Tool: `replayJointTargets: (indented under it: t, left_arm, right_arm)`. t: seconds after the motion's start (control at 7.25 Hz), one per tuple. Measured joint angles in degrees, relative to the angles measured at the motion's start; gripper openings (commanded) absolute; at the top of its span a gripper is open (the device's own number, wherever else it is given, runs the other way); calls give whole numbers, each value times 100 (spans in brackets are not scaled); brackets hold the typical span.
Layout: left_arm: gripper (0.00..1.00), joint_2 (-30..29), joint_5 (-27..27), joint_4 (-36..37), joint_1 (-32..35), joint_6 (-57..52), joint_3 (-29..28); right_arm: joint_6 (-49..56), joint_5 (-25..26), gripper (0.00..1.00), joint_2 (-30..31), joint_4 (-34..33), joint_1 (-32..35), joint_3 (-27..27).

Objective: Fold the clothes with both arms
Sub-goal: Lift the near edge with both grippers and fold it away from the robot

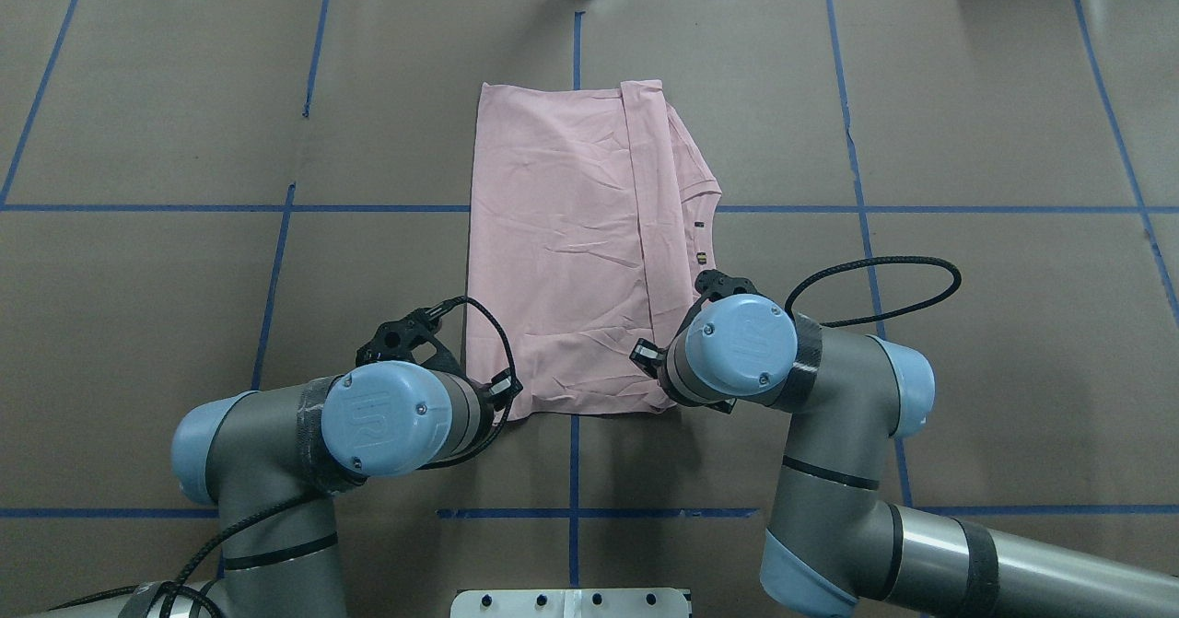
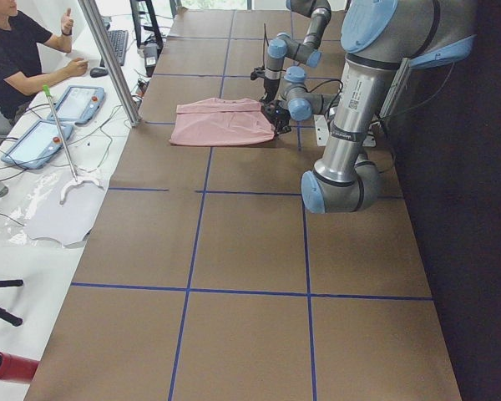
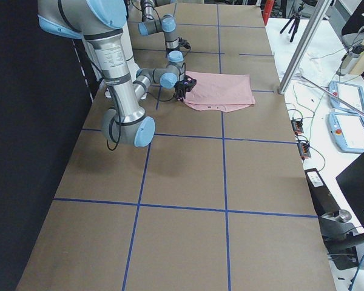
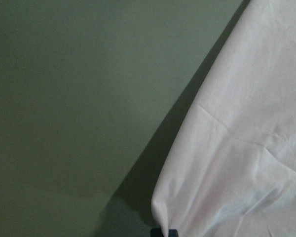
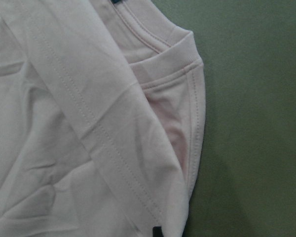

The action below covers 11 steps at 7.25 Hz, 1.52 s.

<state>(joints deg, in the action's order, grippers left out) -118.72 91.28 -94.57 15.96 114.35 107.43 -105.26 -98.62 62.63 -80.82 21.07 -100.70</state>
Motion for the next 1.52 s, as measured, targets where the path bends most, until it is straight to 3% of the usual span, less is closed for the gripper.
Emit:
replayJointTargets:
  t: [0.41, 0.69, 1.1, 1.52]
  left_arm:
    - [0, 5, 3, 263, -49, -122, 212]
    - [0, 10, 4, 764, -328, -214, 687]
    - [0, 61, -4, 1381, -836, -215, 1454]
    - [0, 63, 4, 1441, -498, -219, 1601]
  right_arm:
    - [19, -83, 0, 212, 26, 55, -469]
    - [23, -140, 0, 369, 38, 28, -716]
    - [25, -275, 0, 825, 42, -345, -1566]
    - [289, -249, 0, 535, 43, -130, -1426]
